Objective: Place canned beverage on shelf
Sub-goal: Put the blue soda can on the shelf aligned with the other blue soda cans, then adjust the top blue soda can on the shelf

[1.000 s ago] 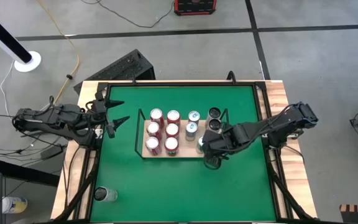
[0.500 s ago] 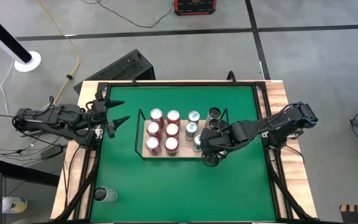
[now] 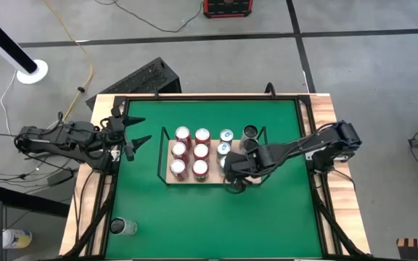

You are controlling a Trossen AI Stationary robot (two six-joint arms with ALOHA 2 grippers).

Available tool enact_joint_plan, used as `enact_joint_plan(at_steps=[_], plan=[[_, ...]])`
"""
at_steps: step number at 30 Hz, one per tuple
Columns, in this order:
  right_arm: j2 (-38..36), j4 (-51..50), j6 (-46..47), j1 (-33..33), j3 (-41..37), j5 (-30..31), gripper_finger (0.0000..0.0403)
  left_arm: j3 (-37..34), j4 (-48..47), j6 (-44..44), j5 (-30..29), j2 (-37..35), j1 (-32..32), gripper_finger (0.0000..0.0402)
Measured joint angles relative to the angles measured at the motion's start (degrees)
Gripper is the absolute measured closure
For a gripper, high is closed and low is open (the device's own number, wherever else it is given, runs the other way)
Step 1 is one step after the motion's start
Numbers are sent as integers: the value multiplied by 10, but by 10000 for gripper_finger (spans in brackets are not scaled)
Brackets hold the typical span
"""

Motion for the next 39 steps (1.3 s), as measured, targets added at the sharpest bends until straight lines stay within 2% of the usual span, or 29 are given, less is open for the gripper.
enact_joint_plan(at_steps=[12, 23, 28, 34, 39], plan=[[-1, -31, -4, 3, 22, 2, 384, 0, -1, 0, 0, 0, 0, 81], [-2, 17, -30, -1, 26, 1, 384, 0, -1, 0, 0, 0, 0, 81], [-2, -15, -34, -6, 29, 0, 384, 0, -1, 0, 0, 0, 0, 81], [-2, -69, -52, -14, 103, 43, 384, 0, -1, 0, 0, 0, 0, 81], [-3, -69, -99, -51, 170, 40, 384, 0, 0, 0, 0, 0, 0, 81]])
